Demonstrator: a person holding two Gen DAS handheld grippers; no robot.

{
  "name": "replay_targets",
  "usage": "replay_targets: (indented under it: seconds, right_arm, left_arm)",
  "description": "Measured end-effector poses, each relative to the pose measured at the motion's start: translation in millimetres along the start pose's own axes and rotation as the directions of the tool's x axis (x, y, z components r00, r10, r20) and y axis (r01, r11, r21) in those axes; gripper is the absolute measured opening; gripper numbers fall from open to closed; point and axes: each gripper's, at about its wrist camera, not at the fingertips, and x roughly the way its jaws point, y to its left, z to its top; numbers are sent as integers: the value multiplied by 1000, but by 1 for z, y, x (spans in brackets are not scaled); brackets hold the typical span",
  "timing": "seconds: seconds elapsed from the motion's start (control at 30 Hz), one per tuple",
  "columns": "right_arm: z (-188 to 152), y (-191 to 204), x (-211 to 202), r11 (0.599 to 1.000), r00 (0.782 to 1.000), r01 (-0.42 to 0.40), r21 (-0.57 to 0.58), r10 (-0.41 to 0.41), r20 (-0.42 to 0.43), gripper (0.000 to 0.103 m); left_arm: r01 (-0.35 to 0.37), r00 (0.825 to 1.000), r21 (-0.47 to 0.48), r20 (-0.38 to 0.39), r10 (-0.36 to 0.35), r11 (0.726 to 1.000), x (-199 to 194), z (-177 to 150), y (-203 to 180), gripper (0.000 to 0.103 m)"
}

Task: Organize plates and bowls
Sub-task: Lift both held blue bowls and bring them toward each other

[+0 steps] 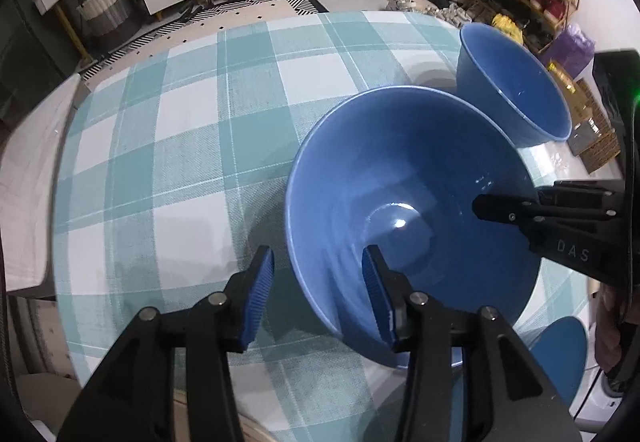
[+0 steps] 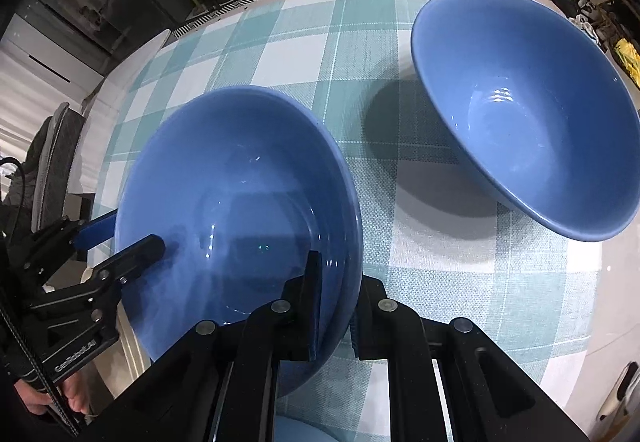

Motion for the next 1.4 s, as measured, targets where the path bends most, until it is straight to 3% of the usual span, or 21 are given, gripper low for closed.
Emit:
replay_targets:
  seconds: [0.07,0.23,0.4,0.73,1.4]
  right_arm:
    - [-1,-2,-2,1000,1000,-8,5,8,-2,14]
    - [-4,-1,-9,1000,1000,1,-3,-1,28,14]
    - [-7,6,-13,999,999,-9,-39,11,41,14]
    - [-7,3,-15,1000,1000,-16,12,15,26,11]
    - [-18,5,-87,999,994,-16,52,10,110,10]
  left_arm:
    - [32,999,-13,18,-32,999,-2,0,2,34]
    - [11,1000,-27,1,-11,1000,4,-1,5,13]
    - [50,998,-65,-34,-52,997,12,-1,13,12]
    - [72,994,-61,-71,-77,996,11,-2,10,12]
    - [59,998,3,-14,-59,998,-52,5,-18,13]
